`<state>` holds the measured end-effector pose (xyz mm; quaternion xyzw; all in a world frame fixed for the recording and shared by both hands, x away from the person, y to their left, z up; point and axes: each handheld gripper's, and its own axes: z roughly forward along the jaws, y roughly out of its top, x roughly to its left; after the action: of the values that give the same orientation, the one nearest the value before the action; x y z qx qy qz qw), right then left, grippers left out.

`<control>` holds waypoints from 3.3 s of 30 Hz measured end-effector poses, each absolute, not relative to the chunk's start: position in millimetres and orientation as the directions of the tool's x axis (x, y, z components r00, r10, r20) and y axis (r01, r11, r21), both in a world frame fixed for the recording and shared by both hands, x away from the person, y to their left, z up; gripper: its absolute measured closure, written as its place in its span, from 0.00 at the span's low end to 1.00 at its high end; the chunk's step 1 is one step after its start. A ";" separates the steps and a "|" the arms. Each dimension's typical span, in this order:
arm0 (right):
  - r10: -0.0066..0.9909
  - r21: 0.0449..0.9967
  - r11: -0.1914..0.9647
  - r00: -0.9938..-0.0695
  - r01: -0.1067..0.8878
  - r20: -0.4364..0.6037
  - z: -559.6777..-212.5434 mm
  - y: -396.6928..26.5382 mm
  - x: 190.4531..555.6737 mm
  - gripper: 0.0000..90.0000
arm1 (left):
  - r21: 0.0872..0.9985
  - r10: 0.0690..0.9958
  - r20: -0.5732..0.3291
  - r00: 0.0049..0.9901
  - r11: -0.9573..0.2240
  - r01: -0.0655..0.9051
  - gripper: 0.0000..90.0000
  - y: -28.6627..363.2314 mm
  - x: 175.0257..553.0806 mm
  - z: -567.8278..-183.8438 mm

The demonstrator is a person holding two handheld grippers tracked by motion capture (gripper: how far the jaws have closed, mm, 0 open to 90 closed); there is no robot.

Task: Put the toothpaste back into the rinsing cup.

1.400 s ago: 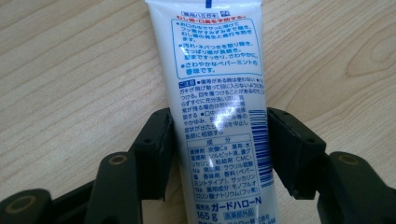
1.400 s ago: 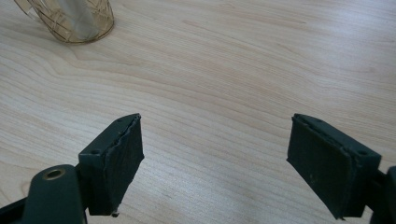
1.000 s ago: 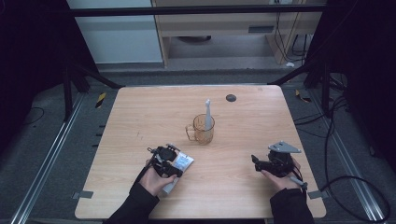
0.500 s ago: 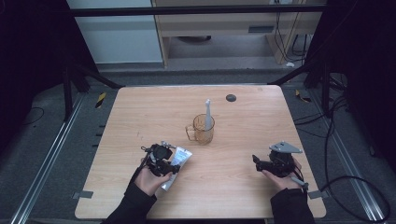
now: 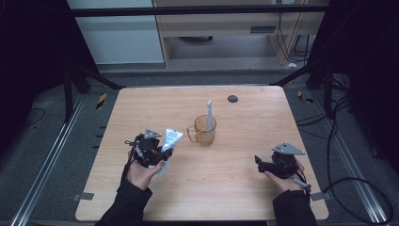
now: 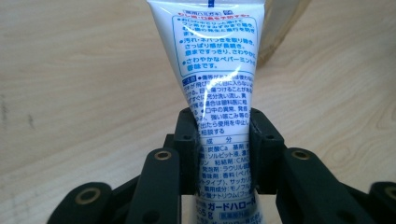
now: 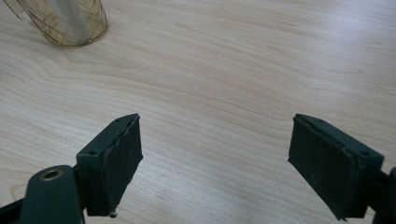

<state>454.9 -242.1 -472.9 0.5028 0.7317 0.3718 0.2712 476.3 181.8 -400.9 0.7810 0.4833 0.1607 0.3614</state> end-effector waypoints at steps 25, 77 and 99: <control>0.940 0.823 0.212 -0.340 0.527 -0.024 -473.7 -244.0 455.1 0.18 | 0.853 0.900 -0.114 0.421 -0.129 0.506 0.76 166.1 519.9 -375.9; 0.940 0.839 0.229 -0.338 0.494 -0.058 -478.3 -246.1 455.8 0.17 | 0.965 0.884 -0.152 0.443 0.035 0.260 0.76 91.7 575.7 -378.7; 0.938 0.840 0.230 -0.341 0.491 -0.058 -478.7 -246.6 455.8 0.17 | 0.960 0.871 -0.141 0.471 0.005 0.278 0.76 70.3 586.3 -405.9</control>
<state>455.8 -246.6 -478.7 0.4921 0.7264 0.3778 0.2957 586.3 70.3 -405.9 0.6530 0.4399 0.2664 0.5559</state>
